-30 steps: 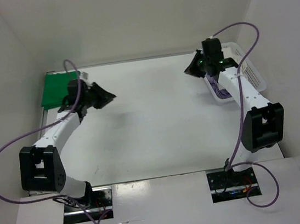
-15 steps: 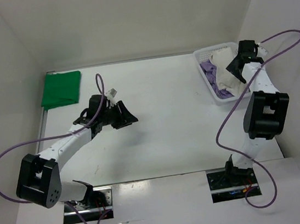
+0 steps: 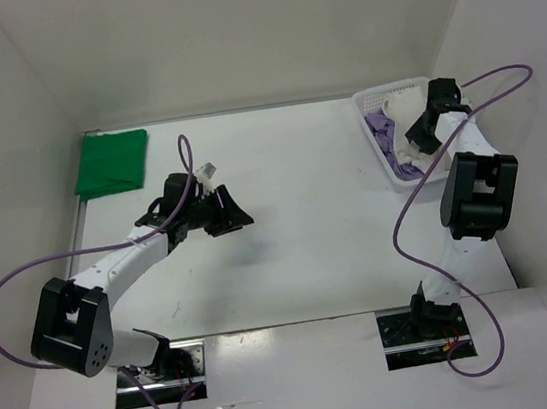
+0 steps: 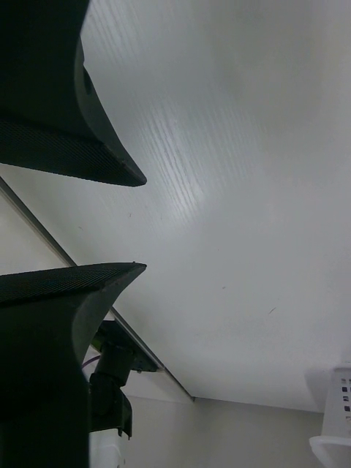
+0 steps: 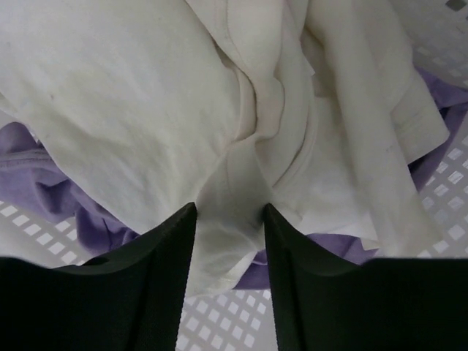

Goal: Fold and stack the t-shirts
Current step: Grab crumpled tshirt from bin with the right arm, then move the tshirt to the center of the board, then flatten out the tshirt

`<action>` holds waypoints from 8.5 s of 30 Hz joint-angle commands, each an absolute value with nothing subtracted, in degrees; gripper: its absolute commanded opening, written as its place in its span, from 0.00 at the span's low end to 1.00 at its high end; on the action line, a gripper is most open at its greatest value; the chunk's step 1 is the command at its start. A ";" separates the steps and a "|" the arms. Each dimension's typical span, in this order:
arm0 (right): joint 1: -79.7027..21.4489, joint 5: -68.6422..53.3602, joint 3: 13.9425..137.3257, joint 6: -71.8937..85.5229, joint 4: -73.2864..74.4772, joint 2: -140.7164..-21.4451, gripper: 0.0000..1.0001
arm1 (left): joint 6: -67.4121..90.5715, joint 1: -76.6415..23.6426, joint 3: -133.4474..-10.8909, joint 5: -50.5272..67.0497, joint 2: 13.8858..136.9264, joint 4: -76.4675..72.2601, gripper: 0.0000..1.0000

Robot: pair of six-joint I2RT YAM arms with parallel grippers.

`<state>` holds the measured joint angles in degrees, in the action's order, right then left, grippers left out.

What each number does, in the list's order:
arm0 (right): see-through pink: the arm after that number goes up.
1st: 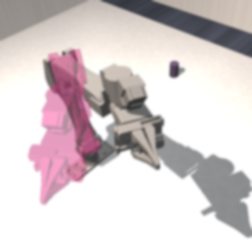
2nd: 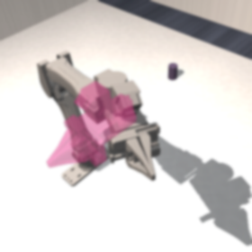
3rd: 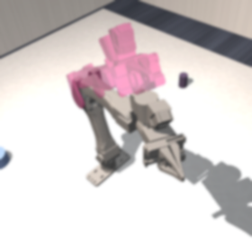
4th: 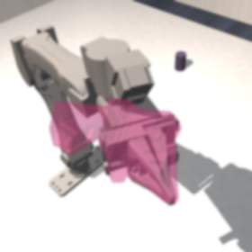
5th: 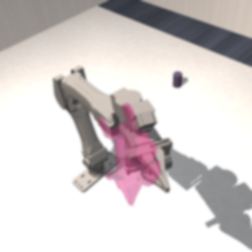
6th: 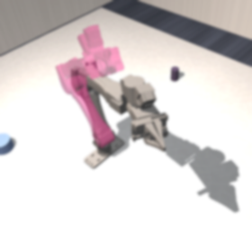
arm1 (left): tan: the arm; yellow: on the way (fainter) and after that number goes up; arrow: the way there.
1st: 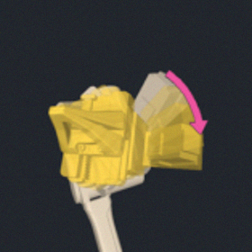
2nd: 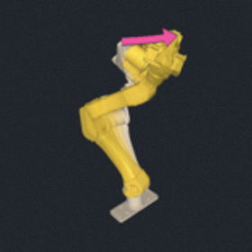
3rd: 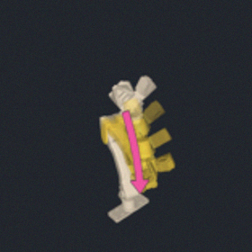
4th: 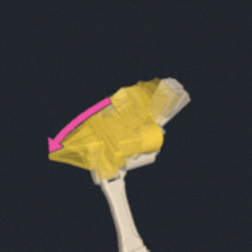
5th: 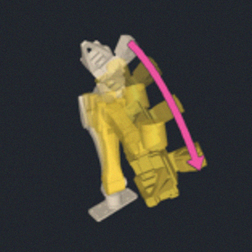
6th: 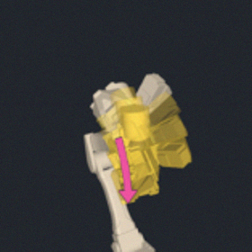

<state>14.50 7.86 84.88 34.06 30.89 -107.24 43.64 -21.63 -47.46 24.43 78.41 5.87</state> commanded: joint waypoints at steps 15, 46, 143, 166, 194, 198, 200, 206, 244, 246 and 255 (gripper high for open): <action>14.15 4.74 86.23 34.62 31.13 -105.84 0.06 | 43.77 -21.88 -49.66 24.26 78.93 3.34 0.55; -17.56 -40.52 150.89 58.53 1.69 -95.51 0.00 | 52.21 -4.41 -55.02 26.46 77.70 3.16 0.60; -55.01 5.69 135.91 20.49 44.46 -140.78 0.53 | 50.62 18.54 -41.66 5.98 76.29 16.08 0.57; -59.94 15.29 143.96 19.95 52.56 -150.03 0.48 | 50.10 20.13 -41.75 3.78 83.66 13.97 0.63; -17.05 -13.17 71.29 37.61 39.72 -65.68 0.00 | 49.49 16.70 -57.83 12.22 80.86 16.08 0.01; -15.21 -17.13 59.00 43.84 42.71 -58.20 0.00 | 48.43 16.70 -58.10 11.08 80.24 18.10 0.01; -14.07 -19.42 50.91 46.57 43.24 -54.60 0.00 | 46.85 16.70 -58.10 10.46 80.24 18.89 0.01; -13.01 -21.62 43.86 49.13 43.16 -50.63 0.00 | 45.53 16.70 -58.87 12.21 81.20 21.27 0.00; -14.06 -17.48 42.19 48.52 43.78 -50.62 0.00 | 43.77 16.25 -52.24 1.85 76.48 21.36 0.29; -14.58 -17.49 42.19 47.99 43.15 -51.32 0.00 | 43.77 16.96 -50.02 1.14 74.01 22.06 0.24; -14.59 -19.16 42.71 45.71 41.48 -53.09 0.00 | 45.79 19.51 -45.18 3.69 80.42 15.83 0.48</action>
<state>-14.13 -18.00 42.61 47.42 44.16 -53.01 44.34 19.16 -44.69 2.94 81.06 20.64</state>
